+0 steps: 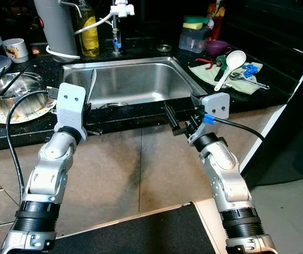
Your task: Kitchen organization
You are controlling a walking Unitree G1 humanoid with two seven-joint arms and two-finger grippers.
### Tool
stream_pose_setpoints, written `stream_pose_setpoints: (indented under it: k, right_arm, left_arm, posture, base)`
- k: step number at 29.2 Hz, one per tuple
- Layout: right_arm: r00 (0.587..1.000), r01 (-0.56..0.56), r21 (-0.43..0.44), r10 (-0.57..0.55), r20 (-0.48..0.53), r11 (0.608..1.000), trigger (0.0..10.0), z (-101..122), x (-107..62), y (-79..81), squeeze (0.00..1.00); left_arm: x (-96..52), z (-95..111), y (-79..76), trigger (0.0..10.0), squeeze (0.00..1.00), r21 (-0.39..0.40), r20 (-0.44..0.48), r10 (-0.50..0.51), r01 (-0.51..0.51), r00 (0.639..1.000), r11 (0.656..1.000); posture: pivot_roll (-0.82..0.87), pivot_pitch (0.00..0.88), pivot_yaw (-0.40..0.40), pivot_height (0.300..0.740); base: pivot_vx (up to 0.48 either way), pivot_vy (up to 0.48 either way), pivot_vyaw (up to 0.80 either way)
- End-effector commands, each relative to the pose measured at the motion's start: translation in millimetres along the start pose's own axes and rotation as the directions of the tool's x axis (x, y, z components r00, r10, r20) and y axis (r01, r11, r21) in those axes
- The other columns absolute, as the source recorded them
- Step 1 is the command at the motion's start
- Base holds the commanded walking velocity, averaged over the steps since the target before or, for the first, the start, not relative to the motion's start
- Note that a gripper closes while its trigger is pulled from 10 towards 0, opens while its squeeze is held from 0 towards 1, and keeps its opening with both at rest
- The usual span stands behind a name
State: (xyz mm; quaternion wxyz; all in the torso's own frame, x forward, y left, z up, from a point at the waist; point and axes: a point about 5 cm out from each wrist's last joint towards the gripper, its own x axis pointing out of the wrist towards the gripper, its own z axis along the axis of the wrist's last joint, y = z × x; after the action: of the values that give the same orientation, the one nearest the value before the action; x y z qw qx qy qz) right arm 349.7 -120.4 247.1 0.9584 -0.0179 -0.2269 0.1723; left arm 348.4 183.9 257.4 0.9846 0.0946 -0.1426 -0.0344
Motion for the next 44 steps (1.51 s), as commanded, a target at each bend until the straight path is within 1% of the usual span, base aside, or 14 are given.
stream_pose_setpoints:
  k: [1, 9, 36, 39, 41, 42, 43, 44]
  right_arm:
    - [1.0, -0.004, -0.002, 0.004, -0.014, 1.0, 10.0, -2.2, 0.7, 0.1, 0.0]
    - [1.0, -0.001, 0.002, 0.001, -0.012, 1.0, 10.0, -1.7, 2.2, -0.6, 0.0]
    - [1.0, -0.004, 0.006, 0.004, -0.013, 1.0, 10.0, -2.0, 2.5, -0.1, 0.0]
    - [1.0, -0.006, 0.004, 0.006, -0.014, 1.0, 10.0, -2.1, 2.4, -0.1, 0.0]
    - [1.0, -0.006, 0.004, 0.006, -0.015, 1.0, 10.0, -2.1, 2.4, -0.2, 0.0]
    - [1.0, -0.008, 0.004, 0.009, -0.016, 1.0, 10.0, -2.3, 2.4, -0.2, 0.0]
    - [1.0, -0.008, 0.004, 0.009, -0.016, 1.0, 10.0, -2.3, 2.4, -0.2, 0.0]
    - [1.0, -0.01, 0.003, 0.01, -0.018, 1.0, 10.0, -2.5, 2.4, -0.1, 0.0]
  left_arm:
    - [1.9, 5.3, -0.3, 10.0, 0.0, -0.012, 0.01, 0.001, 0.0, 1.0, 1.0]
    - [3.1, 6.3, -1.6, 10.0, 0.0, -0.016, 0.012, -0.003, 0.003, 1.0, 1.0]
    - [4.4, 11.0, -4.2, 10.0, 0.0, 0.008, 0.026, -0.029, 0.029, 0.999, 1.0]
    - [4.8, 10.7, -4.0, 10.0, 0.0, 0.012, 0.02, -0.028, 0.027, 0.999, 1.0]
    - [4.9, 10.4, -4.6, 10.0, 0.0, -0.004, 0.018, -0.029, 0.029, 0.999, 1.0]
    - [5.7, 7.2, -6.5, 10.0, 0.0, 0.024, -0.017, -0.037, 0.038, 0.999, 0.999]
    - [5.7, 7.2, -6.5, 10.0, 0.0, 0.024, -0.017, -0.037, 0.038, 0.999, 0.999]
    - [6.1, 4.8, -8.2, 10.0, 0.0, 0.043, -0.039, -0.051, 0.053, 0.998, 0.998]
  posture:
    - [-0.01, 0.112, -0.027, 0.74]
    - [-0.01, 0.111, -0.027, 0.74]
    - [-0.01, 0.111, -0.027, 0.74]
    - [-0.01, 0.111, -0.027, 0.74]
    - [-0.01, 0.111, -0.027, 0.74]
    - [-0.01, 0.111, -0.027, 0.74]
    - [-0.01, 0.111, -0.027, 0.74]
    - [-0.01, 0.111, -0.027, 0.74]
  base:
    - [0.382, 0.0, 0.0]
    - [0.403, 0.0, 0.0]
    - [0.423, 0.0, 0.0]
    - [0.399, 0.0, 0.0]
    - [0.0, 0.0, 0.0]
    - [0.0, 0.0, 0.0]
    - [0.0, 0.0, 0.0]
    - [0.0, 0.0, 0.0]
